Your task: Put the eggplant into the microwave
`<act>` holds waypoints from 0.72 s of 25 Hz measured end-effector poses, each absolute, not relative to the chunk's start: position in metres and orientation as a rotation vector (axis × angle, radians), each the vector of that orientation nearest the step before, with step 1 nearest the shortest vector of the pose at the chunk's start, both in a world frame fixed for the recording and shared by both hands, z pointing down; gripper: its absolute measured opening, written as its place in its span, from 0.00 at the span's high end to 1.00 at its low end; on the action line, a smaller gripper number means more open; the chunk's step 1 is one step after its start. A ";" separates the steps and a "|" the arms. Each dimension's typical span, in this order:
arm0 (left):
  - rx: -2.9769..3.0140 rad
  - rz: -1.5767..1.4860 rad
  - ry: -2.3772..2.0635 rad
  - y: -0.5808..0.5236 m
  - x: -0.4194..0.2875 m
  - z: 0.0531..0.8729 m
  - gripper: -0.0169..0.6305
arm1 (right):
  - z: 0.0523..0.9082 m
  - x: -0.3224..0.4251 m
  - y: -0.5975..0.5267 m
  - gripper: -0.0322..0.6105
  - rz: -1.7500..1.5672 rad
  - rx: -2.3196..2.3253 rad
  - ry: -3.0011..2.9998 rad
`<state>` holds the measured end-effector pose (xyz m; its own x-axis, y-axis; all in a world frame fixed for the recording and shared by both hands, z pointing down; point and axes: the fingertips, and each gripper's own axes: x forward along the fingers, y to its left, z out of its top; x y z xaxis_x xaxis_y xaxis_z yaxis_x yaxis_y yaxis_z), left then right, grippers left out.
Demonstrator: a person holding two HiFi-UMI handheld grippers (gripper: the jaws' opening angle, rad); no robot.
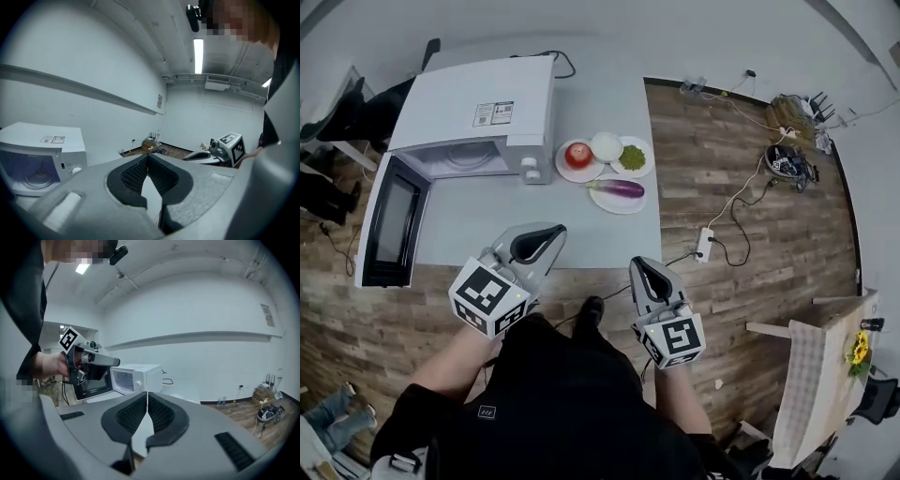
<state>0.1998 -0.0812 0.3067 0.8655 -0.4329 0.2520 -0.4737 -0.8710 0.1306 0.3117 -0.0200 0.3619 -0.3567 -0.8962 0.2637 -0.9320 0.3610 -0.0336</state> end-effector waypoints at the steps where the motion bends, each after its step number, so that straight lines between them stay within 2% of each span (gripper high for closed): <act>1: 2.831 0.307 -0.729 -0.083 0.204 0.308 0.96 | 0.363 0.319 -0.023 0.92 0.247 1.613 -2.434; 8: 2.738 0.333 -0.856 -0.085 0.215 0.333 0.96 | 0.386 0.357 -0.047 0.92 0.263 1.532 -2.427; 18: 2.762 0.373 -0.872 -0.120 0.213 0.371 0.96 | 0.432 0.329 -0.099 0.92 0.206 1.412 -2.365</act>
<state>0.2130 -0.1204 0.3708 0.7915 -0.5300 0.3042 -0.5860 -0.7995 0.1318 0.3288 -0.0985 0.4318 -0.4246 -0.8167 0.3907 -0.8719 0.4851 0.0666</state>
